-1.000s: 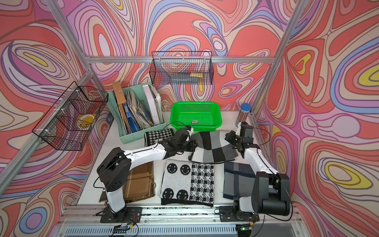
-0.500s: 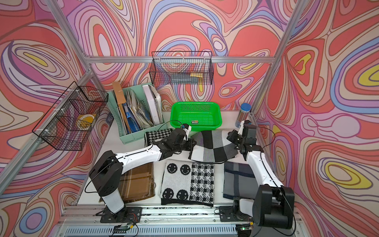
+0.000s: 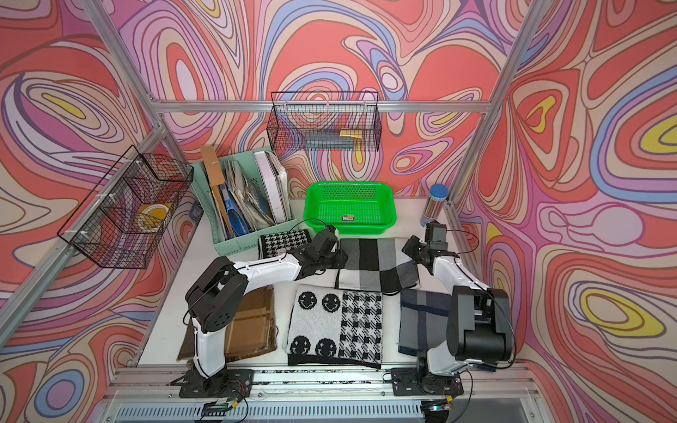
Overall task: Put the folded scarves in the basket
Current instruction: Pick up the scarf at the center of the board.
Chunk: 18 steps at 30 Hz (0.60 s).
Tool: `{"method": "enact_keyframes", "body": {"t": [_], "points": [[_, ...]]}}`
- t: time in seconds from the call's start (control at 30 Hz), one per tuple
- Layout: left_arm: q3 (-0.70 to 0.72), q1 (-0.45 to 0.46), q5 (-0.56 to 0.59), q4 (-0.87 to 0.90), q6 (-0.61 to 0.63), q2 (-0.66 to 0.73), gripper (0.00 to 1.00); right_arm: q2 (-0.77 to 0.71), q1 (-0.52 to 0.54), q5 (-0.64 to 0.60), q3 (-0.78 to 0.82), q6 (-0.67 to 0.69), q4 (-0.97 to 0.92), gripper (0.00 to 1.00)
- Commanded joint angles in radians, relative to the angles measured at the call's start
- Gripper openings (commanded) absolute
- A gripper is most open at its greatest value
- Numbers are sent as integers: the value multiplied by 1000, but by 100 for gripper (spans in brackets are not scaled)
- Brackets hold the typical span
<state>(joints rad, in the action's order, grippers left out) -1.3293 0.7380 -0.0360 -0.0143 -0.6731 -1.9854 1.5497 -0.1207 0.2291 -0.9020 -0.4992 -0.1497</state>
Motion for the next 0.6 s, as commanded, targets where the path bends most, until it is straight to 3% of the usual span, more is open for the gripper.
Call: {"method": "enact_keyframes", "body": {"t": [0.0,0.17,0.57], "points": [[-36,-23,38,14,-3,-6,65,34,4,-20,-46,14,36,0],[-73,-40,55,35,11,-51,73,60,4,-24,-48,17,36,0],[-126,-41,7,42,14,-170,68,70,4,-18,-46,22,43,0]]}}
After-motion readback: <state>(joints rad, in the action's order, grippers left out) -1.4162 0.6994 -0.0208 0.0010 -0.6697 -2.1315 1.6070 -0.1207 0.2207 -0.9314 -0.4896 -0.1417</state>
